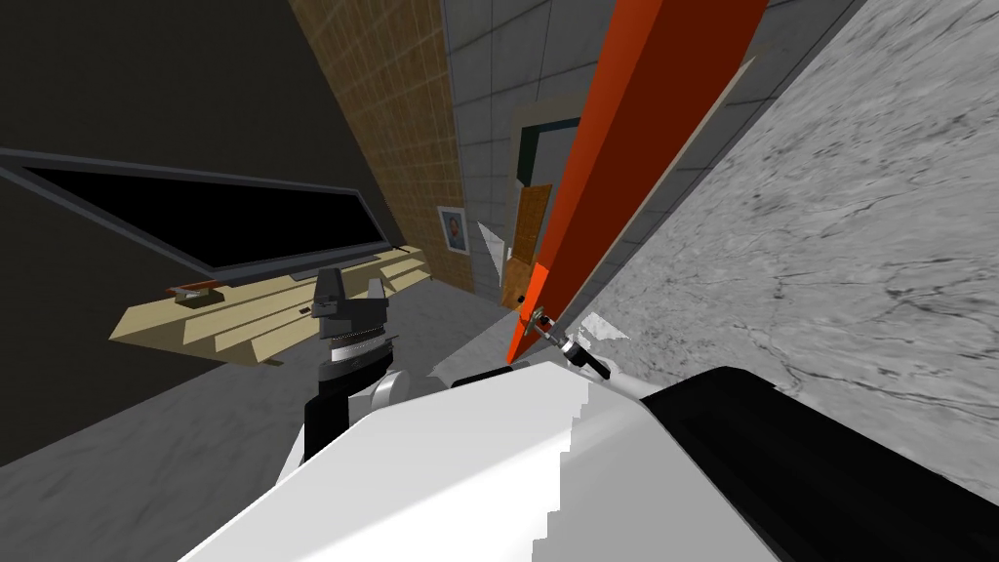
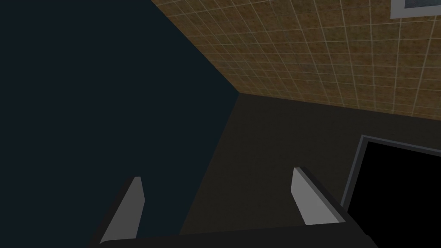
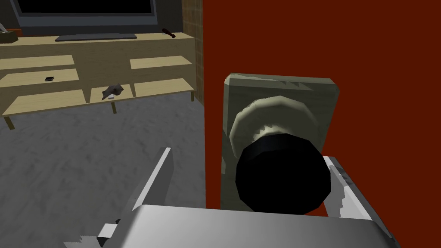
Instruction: Pull the door open
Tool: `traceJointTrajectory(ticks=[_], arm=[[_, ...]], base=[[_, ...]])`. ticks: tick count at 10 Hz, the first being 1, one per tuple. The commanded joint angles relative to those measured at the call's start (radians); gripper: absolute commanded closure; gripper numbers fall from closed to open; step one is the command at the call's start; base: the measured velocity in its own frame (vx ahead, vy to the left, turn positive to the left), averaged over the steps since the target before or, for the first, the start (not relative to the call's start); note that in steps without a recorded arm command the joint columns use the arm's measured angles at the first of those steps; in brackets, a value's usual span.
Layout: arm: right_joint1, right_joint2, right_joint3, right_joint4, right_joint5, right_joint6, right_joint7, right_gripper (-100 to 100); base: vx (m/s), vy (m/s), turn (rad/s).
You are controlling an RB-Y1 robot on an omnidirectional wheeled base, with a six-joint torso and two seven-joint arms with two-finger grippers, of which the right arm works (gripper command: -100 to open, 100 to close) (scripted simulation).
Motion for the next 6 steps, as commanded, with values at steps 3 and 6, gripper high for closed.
traceJointTrajectory(ticks=[3, 6], arm=[[0.014, 0.009, 0.029, 0.024, 0.016, -0.060, -0.013, 100], [0.020, 0.009, 0.038, 0.047, 0.021, -0.099, -0.021, 100]], base=[[0.032, 0.038, 0.026], [0.028, 0.027, 0.020]])
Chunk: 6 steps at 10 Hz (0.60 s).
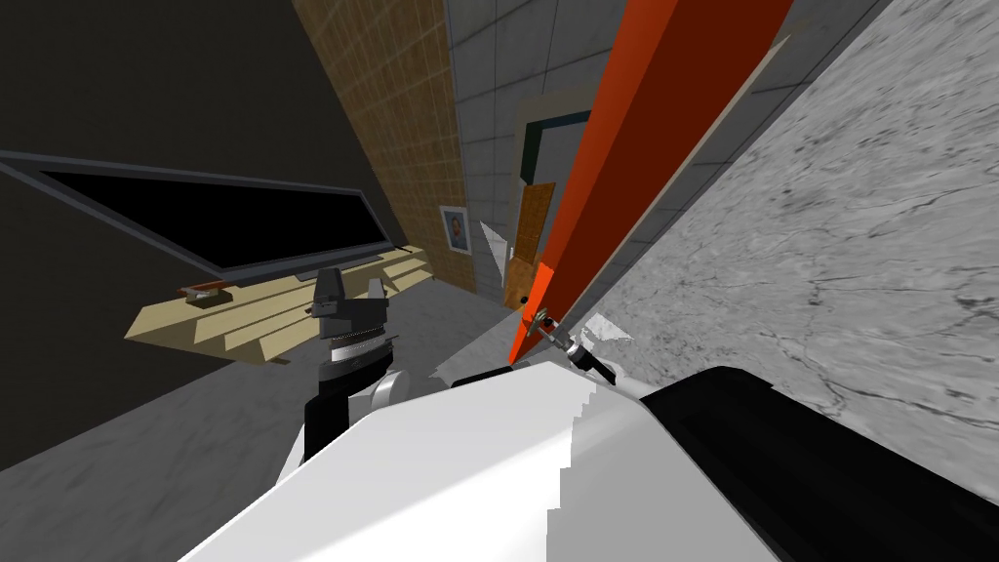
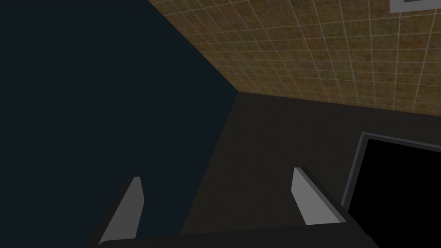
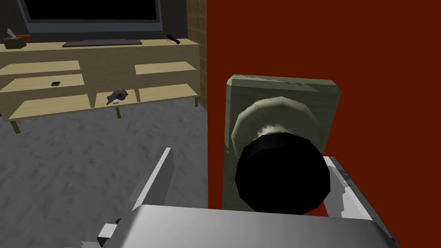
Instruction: Pull the door open
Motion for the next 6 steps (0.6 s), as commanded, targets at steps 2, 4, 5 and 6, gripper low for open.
traceJointTrajectory(ticks=[2, 4, 5, 6], arm=[[0.001, 0.021, 0.031, 0.014, 0.019, -0.023, -0.010, 100], [0.001, 0.021, 0.031, 0.014, 0.019, -0.023, -0.010, 100], [0.003, 0.021, 0.034, 0.023, 0.021, -0.037, -0.012, 100], [0.003, 0.021, 0.034, 0.023, 0.021, -0.037, -0.012, 100]], base=[[0.012, 0.023, 0.007], [0.009, 0.011, 0.003], [0.020, 0.003, 0.014], [0.009, 0.009, 0.017]])
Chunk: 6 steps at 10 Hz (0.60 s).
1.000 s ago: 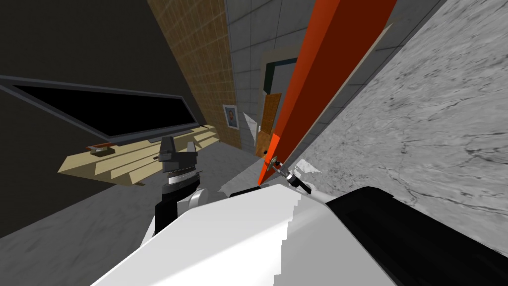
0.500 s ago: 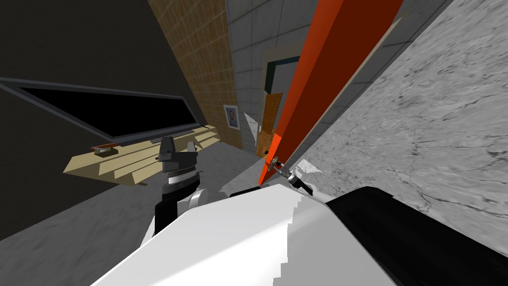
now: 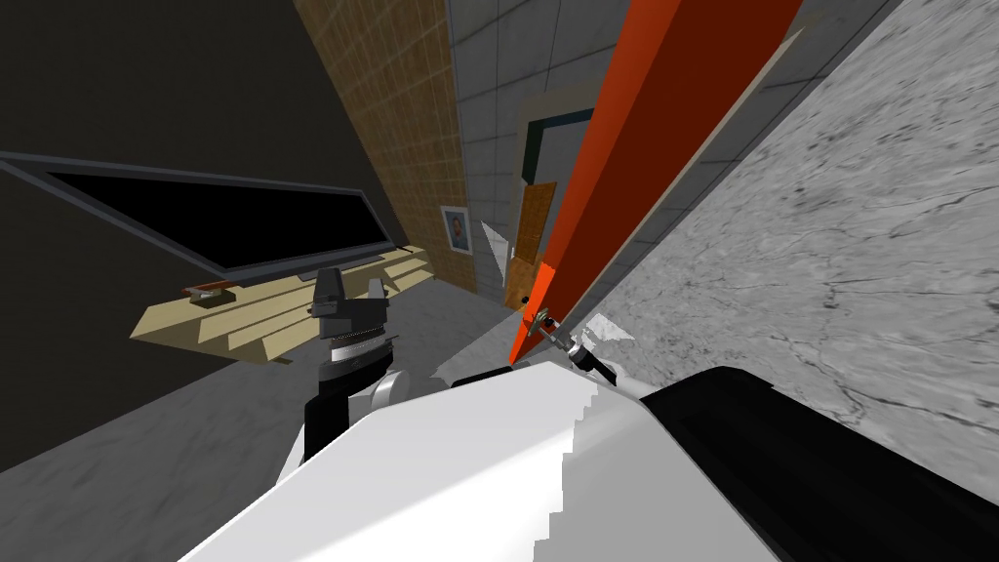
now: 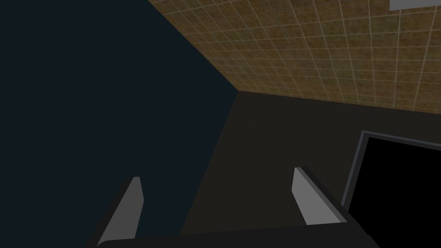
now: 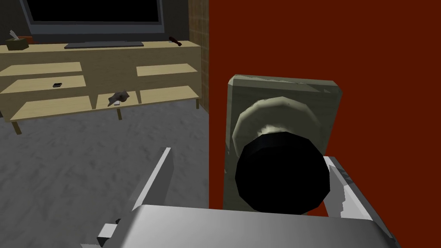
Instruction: Pull the door open
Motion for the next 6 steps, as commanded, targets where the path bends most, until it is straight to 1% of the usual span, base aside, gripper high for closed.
traceJointTrajectory(ticks=[1, 6], arm=[[0.006, 0.021, 0.029, -0.001, 0.018, -0.008, -0.005, 100], [0.006, 0.021, 0.029, -0.001, 0.018, -0.008, -0.005, 100]], base=[[-0.002, 0.005, -0.006], [0.003, -0.001, -0.002]])
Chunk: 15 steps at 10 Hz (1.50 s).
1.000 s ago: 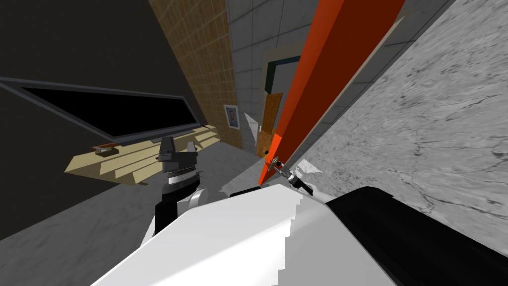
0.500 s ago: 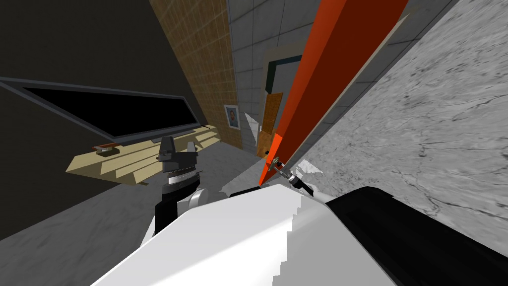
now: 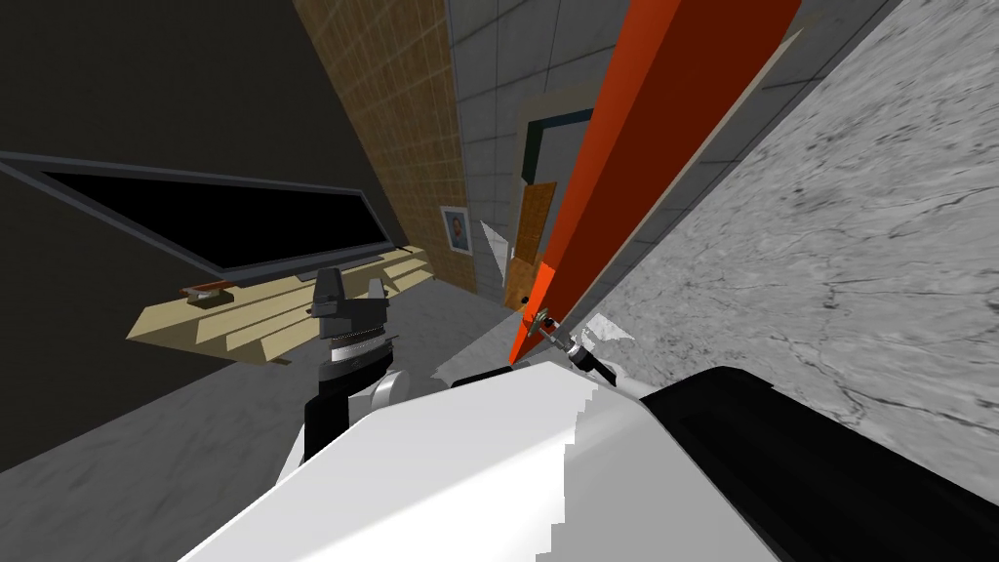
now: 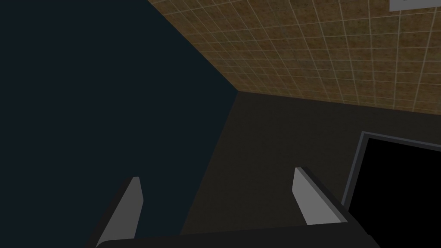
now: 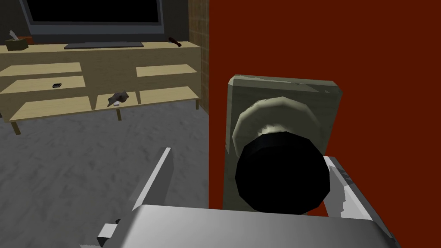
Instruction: Pull the door open
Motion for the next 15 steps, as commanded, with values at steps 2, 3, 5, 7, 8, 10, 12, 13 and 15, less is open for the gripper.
traceJointTrajectory(ticks=[2, 3, 5, 7, 8, 10, 12, 13, 15], arm=[[0.007, 0.016, 0.028, -0.006, 0.016, -0.002, -0.008, 100], [0.009, -0.006, 0.008, 0.020, 0.002, -0.030, -0.011, 100], [0.016, -0.006, 0.015, 0.037, 0.005, -0.055, -0.015, 100], [0.024, -0.006, 0.024, 0.058, 0.009, -0.085, -0.021, 100], [0.029, -0.006, 0.029, 0.071, 0.011, -0.102, -0.024, 100], [0.039, -0.007, 0.040, 0.096, 0.015, -0.139, -0.031, 100], [0.050, -0.008, 0.051, 0.124, 0.020, -0.179, -0.038, 100], [0.056, -0.008, 0.058, 0.139, 0.023, -0.200, -0.042, 100], [0.069, -0.009, 0.070, 0.169, 0.028, -0.243, -0.050, 100]], base=[[-0.007, 0.009, 0.008], [0.028, -0.014, 0.007], [0.040, -0.002, -0.003], [0.022, 0.012, 0.005], [0.028, 0.016, 0.012], [0.030, 0.005, 0.008], [0.035, 0.003, 0.005], [0.027, 0.006, 0.009], [0.026, 0.004, 0.004]])
